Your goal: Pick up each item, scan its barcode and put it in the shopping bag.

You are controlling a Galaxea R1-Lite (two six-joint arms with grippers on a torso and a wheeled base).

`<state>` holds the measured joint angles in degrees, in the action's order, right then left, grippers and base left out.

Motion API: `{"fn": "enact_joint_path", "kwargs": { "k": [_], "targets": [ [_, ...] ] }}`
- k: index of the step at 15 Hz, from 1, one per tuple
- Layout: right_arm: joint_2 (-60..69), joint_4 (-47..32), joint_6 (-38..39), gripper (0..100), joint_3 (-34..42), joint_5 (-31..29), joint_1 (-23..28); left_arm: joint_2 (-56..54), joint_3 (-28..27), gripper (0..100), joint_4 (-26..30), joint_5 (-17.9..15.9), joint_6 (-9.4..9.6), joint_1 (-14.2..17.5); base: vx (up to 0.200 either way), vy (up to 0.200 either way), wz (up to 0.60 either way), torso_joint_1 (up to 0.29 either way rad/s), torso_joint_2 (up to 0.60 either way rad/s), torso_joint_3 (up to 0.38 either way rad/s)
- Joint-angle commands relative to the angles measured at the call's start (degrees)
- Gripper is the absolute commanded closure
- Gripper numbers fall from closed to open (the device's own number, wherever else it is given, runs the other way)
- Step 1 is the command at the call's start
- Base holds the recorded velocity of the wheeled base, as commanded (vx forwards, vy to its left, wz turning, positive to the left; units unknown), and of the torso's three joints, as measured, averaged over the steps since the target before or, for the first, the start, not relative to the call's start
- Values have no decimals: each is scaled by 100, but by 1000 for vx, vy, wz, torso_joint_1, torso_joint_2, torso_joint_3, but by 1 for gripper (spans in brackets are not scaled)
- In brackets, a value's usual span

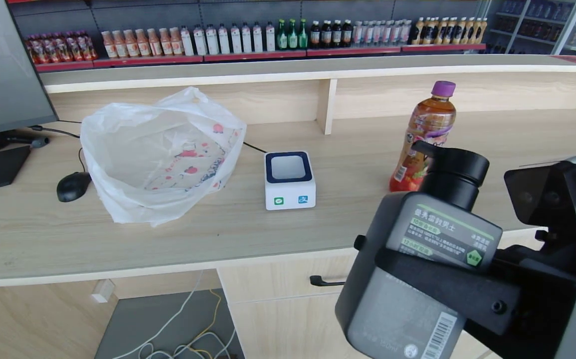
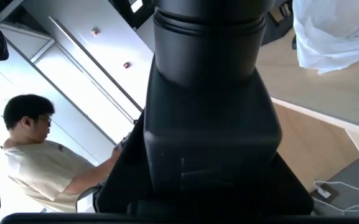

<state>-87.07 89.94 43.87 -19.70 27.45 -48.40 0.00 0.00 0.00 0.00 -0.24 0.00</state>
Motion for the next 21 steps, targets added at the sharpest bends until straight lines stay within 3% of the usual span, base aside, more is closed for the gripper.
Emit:
{"fn": "enact_joint_path", "kwargs": {
  "k": [1,21],
  "targets": [
    [-188,6,7,100,-104,6,-109,0,0,0,0,0,-2,0,0,0,0,0,0,0],
    [-469,6,253,100,-350,14,-293,0,0,0,0,0,-2,0,0,0,0,0,0,0]
  ]
}}
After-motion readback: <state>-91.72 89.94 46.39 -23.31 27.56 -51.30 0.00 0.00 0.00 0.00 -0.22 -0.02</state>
